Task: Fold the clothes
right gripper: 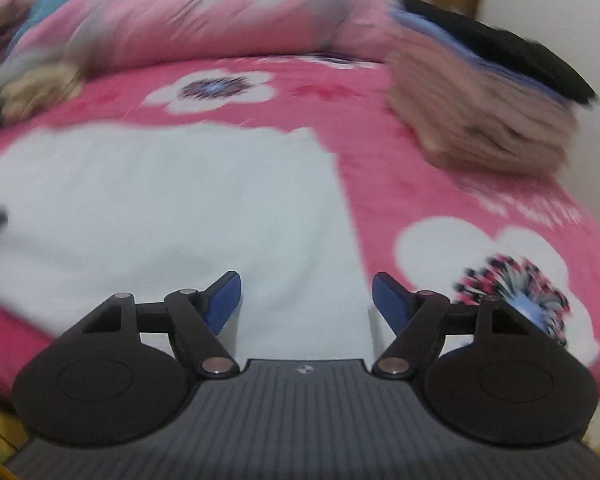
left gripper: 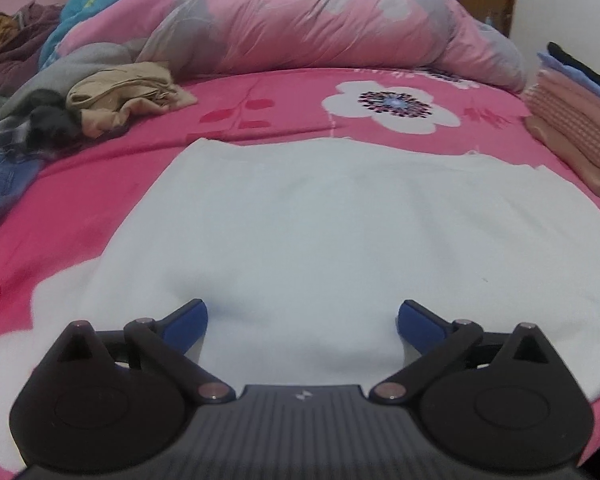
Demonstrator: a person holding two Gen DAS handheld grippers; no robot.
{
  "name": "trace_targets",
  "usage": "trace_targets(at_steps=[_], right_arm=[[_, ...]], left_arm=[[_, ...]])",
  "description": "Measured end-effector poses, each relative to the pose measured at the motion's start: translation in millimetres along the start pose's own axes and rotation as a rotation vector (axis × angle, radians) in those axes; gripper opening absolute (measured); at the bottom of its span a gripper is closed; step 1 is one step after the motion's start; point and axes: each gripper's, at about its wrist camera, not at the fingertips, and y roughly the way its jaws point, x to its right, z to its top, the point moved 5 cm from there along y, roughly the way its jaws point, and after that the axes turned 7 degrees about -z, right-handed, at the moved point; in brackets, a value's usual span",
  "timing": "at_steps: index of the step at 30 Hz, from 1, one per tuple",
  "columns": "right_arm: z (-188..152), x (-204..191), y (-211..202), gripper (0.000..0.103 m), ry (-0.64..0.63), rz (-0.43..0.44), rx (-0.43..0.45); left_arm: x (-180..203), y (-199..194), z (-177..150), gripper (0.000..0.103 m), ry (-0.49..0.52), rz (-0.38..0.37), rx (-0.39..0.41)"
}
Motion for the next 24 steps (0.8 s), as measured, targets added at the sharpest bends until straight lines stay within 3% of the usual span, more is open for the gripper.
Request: trace_targets(at_steps=[5,12,19,24], right_arm=[[10.1,-15.8,-13.0,0.100,0.072,0.128,0.054],[9.3,-72.6,-3.9,0.102,-0.022,0.204,0.042],[-9.1,-110.6,8.2,0.102,-0.114,0.182,-0.039],[-17.5,-116.7,11.2,0.102,-0.156,0.147,-0.030]], left_arm=[[2.7,3.8,0.6,0.103,0.010,0.033,-0.019],[6.1,5.9,-0.2,0.103,0.011,0.067,-0.032],[8.5,7.4,-0.5,0.103,0.008,0.086,-0.040],[9.5,8.2,-1.9,0.103,0.003,0.101,-0.041]])
